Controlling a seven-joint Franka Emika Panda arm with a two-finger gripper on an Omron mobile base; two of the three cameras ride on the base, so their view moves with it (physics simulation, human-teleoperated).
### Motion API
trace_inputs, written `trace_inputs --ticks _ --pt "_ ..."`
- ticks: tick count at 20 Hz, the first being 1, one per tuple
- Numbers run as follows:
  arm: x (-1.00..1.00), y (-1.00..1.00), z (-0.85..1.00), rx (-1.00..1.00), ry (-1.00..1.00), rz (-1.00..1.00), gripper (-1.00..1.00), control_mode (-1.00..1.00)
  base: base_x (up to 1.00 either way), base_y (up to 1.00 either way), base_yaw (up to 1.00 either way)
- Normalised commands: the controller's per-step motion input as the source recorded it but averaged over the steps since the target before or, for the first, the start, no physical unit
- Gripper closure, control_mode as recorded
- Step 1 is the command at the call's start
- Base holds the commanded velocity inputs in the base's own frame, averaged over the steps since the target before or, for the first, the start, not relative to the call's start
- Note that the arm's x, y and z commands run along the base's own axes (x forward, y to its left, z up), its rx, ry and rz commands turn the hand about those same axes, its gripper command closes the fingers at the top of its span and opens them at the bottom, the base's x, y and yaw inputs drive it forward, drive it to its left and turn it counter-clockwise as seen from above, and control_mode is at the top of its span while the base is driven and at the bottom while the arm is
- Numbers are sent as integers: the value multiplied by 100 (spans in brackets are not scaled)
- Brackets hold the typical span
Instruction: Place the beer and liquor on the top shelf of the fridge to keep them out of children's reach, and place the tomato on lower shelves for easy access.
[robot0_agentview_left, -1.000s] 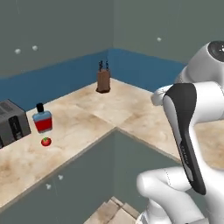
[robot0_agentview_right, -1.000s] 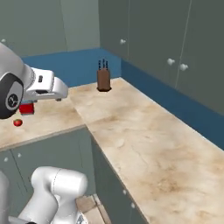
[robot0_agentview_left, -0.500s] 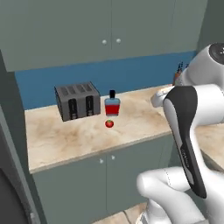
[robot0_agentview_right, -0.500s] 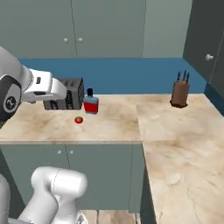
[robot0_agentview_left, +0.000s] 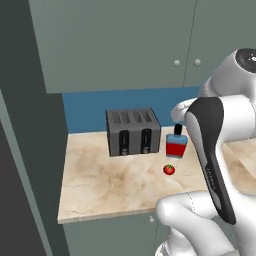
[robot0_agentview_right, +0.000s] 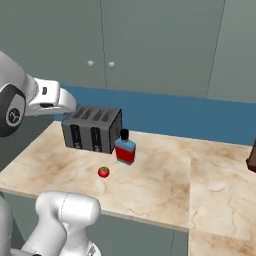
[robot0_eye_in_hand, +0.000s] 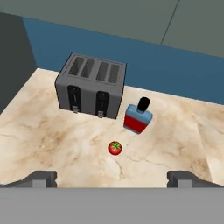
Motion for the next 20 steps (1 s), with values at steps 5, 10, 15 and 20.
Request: trace_inputs --ticks 5,10,15,20 --pt "8 -2 -37 0 7 4 -100 -100 15 0 14" --pt "22 -9 -98 1 10 1 -100 -100 0 0 0" --pt "27 -18 -95 6 2 0 -100 -100 0 0 0" --pt "22 -30 -83 9 0 0 -100 -100 0 0 0"
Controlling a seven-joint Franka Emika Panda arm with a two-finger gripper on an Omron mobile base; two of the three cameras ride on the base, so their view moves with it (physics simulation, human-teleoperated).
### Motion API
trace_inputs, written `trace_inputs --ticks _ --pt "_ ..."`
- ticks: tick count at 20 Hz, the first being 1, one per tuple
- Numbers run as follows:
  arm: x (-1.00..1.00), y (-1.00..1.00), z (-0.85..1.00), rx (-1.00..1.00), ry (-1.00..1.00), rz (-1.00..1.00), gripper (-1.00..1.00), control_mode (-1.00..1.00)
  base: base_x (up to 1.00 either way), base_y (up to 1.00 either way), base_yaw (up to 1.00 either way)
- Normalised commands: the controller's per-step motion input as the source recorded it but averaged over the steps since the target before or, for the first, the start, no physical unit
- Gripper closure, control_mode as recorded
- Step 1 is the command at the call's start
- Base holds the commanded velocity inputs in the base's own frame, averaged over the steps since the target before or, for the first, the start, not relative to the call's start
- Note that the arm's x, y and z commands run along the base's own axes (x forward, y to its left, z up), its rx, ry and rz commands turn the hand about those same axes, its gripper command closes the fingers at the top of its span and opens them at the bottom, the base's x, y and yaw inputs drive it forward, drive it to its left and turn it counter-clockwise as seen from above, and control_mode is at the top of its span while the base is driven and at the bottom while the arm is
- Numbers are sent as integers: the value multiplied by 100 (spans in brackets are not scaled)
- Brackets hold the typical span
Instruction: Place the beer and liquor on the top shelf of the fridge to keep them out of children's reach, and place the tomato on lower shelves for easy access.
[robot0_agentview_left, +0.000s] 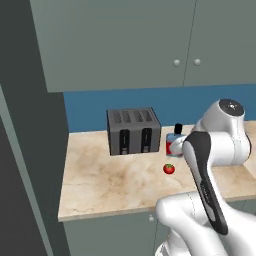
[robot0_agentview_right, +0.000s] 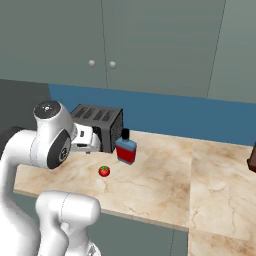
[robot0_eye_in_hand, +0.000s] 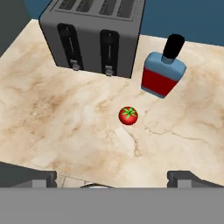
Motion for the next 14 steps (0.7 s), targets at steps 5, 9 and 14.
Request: trace_inputs --ticks 5,9,14 --pt "31 -17 -59 8 1 -4 -100 -100 0 0 0" --pt "23 -3 -37 3 8 -10 -100 -100 0 0 0" --pt "21 0 -22 0 12 -14 -100 -100 0 0 0"
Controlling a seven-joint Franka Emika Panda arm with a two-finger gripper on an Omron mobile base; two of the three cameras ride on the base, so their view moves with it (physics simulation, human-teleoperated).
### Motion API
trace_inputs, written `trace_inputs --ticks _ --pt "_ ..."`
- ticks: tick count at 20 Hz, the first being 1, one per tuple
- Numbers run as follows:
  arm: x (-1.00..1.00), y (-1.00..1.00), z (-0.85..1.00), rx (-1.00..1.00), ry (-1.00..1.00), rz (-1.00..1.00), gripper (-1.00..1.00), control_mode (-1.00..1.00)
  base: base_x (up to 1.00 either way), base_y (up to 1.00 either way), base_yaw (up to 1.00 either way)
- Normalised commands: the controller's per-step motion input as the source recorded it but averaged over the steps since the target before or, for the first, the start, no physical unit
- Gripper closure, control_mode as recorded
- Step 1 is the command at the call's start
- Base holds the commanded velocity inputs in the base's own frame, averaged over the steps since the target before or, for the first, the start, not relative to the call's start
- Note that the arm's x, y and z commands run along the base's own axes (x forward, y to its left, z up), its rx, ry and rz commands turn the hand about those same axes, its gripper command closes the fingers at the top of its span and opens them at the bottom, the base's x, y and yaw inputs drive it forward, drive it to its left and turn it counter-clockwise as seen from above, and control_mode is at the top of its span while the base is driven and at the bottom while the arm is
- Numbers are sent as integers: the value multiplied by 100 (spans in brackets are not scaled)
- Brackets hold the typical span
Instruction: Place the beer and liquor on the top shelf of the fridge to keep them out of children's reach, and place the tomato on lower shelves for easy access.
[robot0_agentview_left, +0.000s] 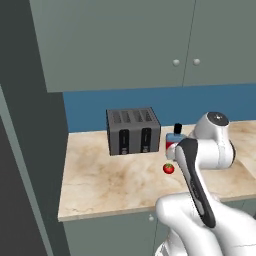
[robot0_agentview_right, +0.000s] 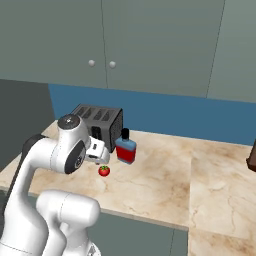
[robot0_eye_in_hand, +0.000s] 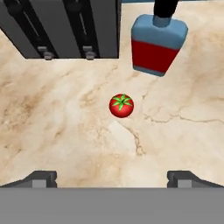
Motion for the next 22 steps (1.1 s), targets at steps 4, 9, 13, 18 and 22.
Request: trace_inputs --ticks 4,9,13,18,22 --pt "28 0 -35 0 11 -9 -100 -100 0 0 0" --pt "37 0 -41 0 15 -6 -100 -100 0 0 0" --pt "36 0 -46 0 16 -5 -100 -100 0 0 0" --pt "33 0 -32 0 18 -2 -100 -100 0 0 0" --pt "37 0 -33 0 14 -1 -100 -100 0 0 0"
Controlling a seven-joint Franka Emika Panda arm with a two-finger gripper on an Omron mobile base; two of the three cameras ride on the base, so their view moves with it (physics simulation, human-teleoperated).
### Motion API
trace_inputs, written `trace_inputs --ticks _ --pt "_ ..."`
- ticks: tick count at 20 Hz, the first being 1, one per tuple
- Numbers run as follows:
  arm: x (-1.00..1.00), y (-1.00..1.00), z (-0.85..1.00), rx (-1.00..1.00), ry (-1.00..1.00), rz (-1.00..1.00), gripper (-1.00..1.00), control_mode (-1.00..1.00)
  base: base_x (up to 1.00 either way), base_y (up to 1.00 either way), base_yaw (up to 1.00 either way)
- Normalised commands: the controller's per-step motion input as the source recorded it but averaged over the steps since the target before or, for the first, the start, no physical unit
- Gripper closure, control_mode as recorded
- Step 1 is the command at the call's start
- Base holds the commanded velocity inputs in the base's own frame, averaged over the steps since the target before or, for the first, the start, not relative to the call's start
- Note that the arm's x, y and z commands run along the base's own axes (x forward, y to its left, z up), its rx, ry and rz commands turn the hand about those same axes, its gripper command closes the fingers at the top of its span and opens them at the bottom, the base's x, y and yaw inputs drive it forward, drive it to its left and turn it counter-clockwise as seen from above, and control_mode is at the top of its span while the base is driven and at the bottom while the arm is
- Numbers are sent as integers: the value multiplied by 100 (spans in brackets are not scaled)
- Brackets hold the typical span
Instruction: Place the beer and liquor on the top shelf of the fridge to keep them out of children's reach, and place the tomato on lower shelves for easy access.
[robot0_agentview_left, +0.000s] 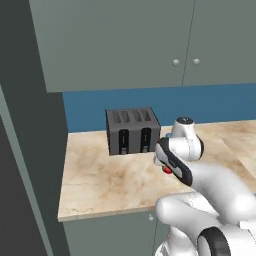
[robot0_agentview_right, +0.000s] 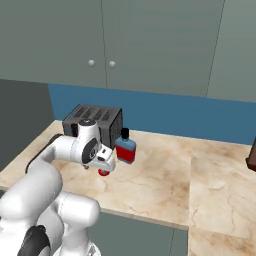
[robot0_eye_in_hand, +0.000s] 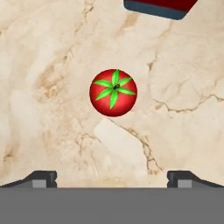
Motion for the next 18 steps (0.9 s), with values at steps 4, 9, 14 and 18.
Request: trace_inputs --ticks 4,9,14,18 --pt "35 0 -31 0 8 0 -100 -100 0 0 0" --pt "33 -4 -30 1 3 0 -100 -100 0 0 0" --pt "22 -11 -34 1 2 0 -100 -100 0 0 0" --pt "15 -8 -36 0 3 0 -100 -100 0 0 0"
